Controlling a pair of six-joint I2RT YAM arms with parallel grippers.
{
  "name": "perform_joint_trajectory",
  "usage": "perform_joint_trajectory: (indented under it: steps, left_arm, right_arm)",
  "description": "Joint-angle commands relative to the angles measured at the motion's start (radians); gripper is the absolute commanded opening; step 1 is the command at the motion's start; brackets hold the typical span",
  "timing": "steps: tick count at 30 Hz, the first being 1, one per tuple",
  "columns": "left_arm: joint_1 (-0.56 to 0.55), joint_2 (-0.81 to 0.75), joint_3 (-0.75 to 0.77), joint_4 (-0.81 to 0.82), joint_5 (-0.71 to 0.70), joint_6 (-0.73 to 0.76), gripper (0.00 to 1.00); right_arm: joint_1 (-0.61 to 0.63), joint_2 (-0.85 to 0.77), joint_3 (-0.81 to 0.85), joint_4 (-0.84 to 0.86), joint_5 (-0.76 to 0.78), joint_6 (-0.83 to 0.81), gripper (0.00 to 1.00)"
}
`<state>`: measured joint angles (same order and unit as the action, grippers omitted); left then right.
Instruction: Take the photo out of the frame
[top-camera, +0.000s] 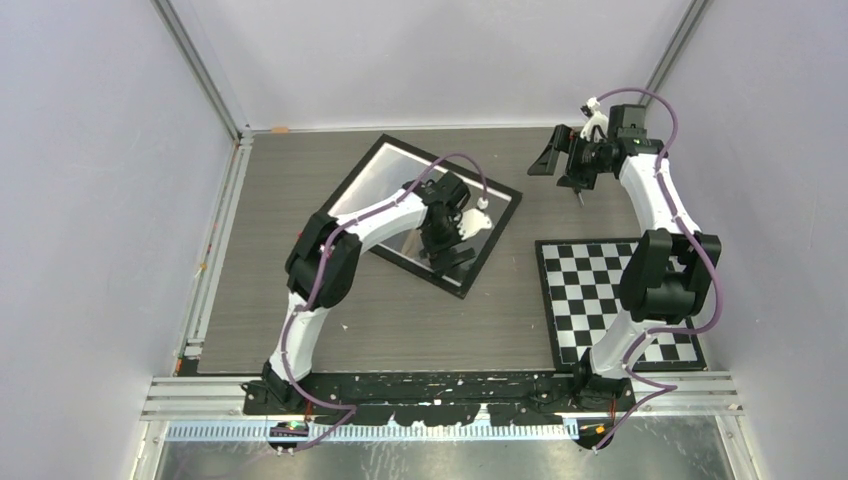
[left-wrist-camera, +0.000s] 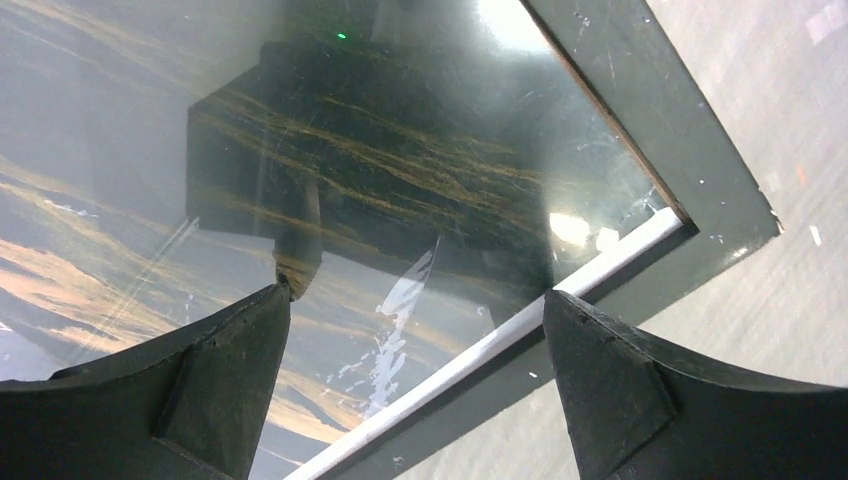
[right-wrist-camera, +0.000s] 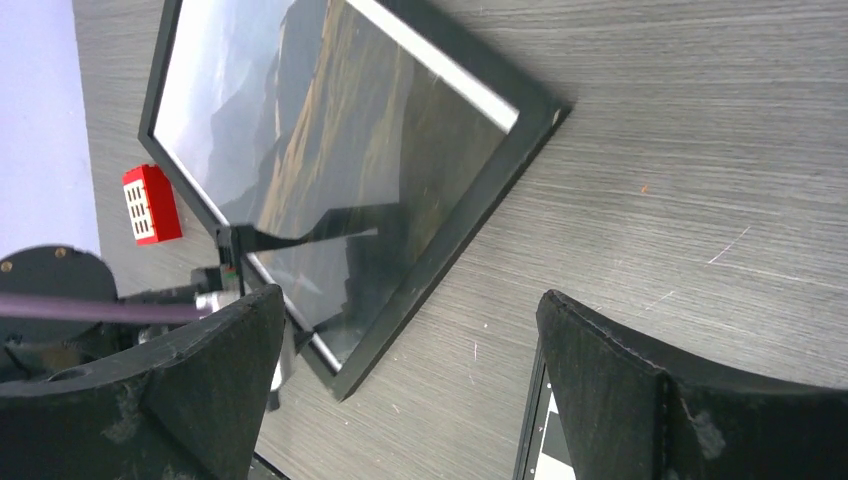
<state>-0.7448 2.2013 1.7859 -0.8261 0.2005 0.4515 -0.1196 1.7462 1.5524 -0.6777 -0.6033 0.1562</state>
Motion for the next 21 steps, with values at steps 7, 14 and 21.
perform_joint_trajectory:
  steps: [7,14,21]
  left_arm:
    - [-0.008,-0.212,-0.308,-0.335,0.16,0.301,0.99]
    - [0.137,-0.385,-0.352,-0.265,0.298,0.075,0.99]
    - [0.387,-0.643,-0.594,0.061,0.273,-0.452,1.0]
  right_arm:
    - [0.072,0.032,-0.004,-0.013,0.043,-0.022,1.0]
    - [0.209,0.11,0.036,-0.062,0.112,-0.102,1.0]
    - [0.27,0.292,0.22,-0.075,0.188,-0.144,1.0]
